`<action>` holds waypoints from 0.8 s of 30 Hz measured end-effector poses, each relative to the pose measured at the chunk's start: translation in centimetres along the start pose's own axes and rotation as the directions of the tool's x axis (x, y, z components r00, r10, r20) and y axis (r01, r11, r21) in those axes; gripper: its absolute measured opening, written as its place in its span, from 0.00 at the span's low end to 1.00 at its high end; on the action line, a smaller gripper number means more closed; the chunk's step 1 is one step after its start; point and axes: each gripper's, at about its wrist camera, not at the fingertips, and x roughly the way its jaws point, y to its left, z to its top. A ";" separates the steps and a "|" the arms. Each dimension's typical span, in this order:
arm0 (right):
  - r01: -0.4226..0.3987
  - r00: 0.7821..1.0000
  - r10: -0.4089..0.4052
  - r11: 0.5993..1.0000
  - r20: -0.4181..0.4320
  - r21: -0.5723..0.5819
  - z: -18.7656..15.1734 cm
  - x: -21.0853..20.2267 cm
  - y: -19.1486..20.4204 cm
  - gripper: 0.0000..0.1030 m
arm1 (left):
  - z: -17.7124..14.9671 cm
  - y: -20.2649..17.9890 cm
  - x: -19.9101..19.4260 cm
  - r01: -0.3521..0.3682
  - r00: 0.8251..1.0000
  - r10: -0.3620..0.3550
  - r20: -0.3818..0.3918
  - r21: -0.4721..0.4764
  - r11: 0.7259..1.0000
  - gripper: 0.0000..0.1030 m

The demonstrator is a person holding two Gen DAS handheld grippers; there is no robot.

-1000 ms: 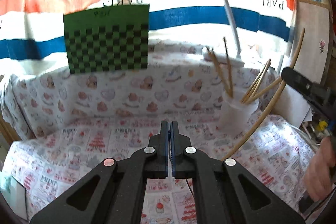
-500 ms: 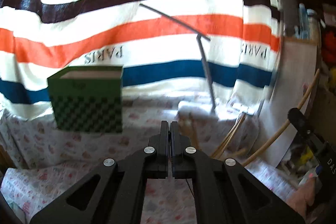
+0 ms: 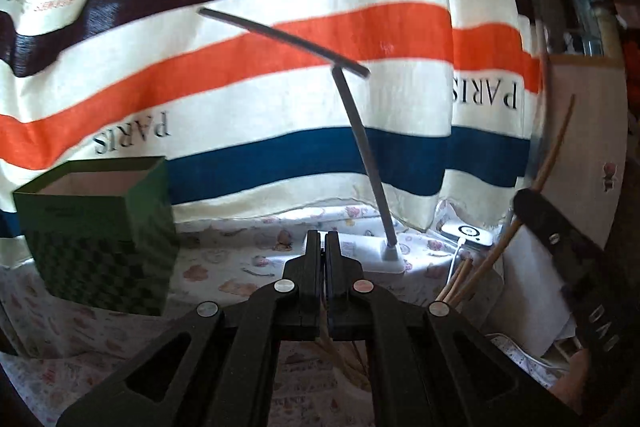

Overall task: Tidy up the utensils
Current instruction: 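Lower the fork and stick into the clear cup and open both tools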

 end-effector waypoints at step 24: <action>-0.093 0.941 0.116 0.992 -0.318 0.085 -6.1 8.1 -2.8 0.08 | -5.6 -1.2 5.0 0.082 0.991 -0.076 -0.114 0.048 0.995 0.01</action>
